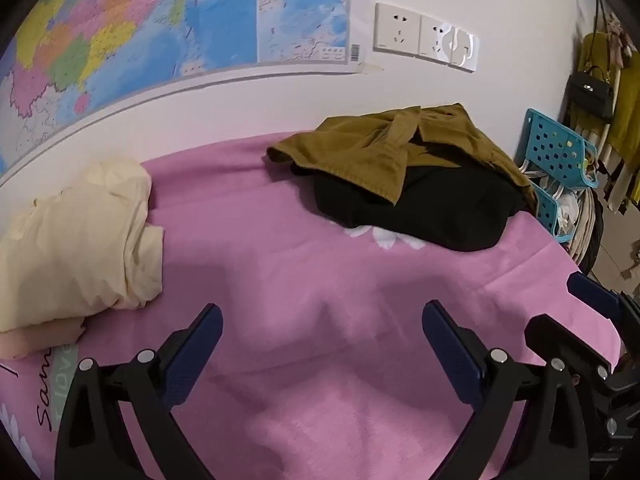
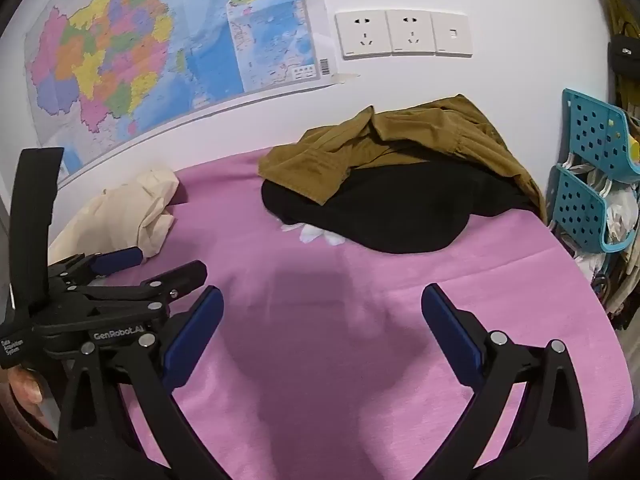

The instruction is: Fold large clothes

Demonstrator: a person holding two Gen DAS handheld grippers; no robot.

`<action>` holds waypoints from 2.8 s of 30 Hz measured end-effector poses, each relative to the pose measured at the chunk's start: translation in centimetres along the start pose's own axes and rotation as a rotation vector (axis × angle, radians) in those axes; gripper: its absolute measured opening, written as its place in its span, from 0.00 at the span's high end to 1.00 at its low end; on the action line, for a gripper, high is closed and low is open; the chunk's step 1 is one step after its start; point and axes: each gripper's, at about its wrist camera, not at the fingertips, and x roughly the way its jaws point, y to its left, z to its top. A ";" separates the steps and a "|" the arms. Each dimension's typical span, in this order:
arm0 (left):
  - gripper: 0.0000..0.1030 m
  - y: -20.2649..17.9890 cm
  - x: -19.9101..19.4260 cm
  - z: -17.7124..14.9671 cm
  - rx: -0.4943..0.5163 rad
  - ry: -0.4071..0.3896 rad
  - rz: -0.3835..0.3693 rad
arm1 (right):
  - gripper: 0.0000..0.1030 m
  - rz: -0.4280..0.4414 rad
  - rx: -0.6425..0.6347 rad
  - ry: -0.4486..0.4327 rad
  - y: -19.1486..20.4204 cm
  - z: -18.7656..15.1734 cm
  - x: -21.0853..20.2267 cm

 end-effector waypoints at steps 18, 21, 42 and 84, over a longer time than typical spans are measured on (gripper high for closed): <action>0.07 -1.5 0.0 1.2 0.031 -0.037 -0.033 | 0.05 -0.082 0.005 -0.024 -1.8 1.1 -0.9; 0.07 -1.6 0.1 1.2 0.032 -0.039 -0.033 | 0.05 -0.086 -0.002 -0.026 -1.6 1.2 -0.8; 0.07 -1.7 0.1 1.1 0.033 -0.043 -0.031 | 0.05 -0.093 -0.016 -0.040 -1.1 1.0 -0.8; 0.07 -2.0 0.2 0.9 0.029 -0.039 -0.035 | 0.05 -0.081 -0.005 -0.043 -1.4 1.0 -0.7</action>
